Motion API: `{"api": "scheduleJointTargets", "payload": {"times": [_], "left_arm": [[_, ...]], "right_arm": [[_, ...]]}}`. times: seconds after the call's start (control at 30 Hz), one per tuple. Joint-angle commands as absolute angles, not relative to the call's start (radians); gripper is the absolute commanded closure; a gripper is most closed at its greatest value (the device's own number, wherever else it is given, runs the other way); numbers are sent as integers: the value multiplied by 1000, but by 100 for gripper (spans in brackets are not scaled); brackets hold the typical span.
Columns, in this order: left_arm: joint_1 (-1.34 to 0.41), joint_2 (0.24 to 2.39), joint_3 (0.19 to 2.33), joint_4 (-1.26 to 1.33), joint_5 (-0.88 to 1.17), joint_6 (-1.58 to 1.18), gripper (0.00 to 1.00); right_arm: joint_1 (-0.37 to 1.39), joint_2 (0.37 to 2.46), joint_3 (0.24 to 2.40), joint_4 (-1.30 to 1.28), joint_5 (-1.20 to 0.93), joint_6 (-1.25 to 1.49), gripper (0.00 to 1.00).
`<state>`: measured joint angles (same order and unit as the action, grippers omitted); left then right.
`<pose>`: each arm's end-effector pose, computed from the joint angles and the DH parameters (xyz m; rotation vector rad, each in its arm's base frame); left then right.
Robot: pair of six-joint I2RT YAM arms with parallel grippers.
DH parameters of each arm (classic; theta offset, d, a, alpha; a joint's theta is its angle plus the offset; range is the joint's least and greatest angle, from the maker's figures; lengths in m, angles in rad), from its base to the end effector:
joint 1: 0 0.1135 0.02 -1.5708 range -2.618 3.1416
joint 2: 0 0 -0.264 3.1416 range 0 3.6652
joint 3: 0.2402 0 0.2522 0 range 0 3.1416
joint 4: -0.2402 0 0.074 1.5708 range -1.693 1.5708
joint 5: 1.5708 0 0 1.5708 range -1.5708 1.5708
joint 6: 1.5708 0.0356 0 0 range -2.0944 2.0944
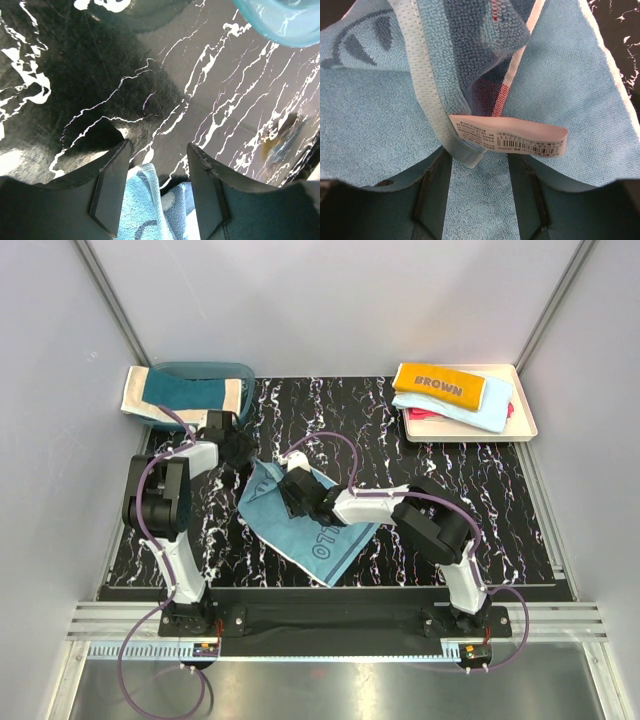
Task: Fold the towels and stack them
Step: Flatten out the crumpled towel
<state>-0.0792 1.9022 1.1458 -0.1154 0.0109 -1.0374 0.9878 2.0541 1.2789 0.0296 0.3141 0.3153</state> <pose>0.3945 -0.0317 0.1548 -1.1523 2.2291 -0.4961 0.2508 0.3603 0.1455 -0.6049 2.2112 0.3191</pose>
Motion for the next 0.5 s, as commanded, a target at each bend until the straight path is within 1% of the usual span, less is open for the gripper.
{"api": "scheduleJointTargets", "payload": {"times": [0.0,0.17,0.4,0.47], "left_arm": [[-71,1910,1174,-68,61,-1048,46],[-71,1873,1137,-74,72,-1052,44],[-71,1852,1123,-83,90,-1054,44],[-71,1842,1117,-83,92,-1055,44]], "right_arm": [[1002,2072,1313,69,391,310,46],[1002,2072,1322,77,417,301,46],[1003,2059,1313,94,436,308,56],[1005,2052,1312,97,439,308,61]]}}
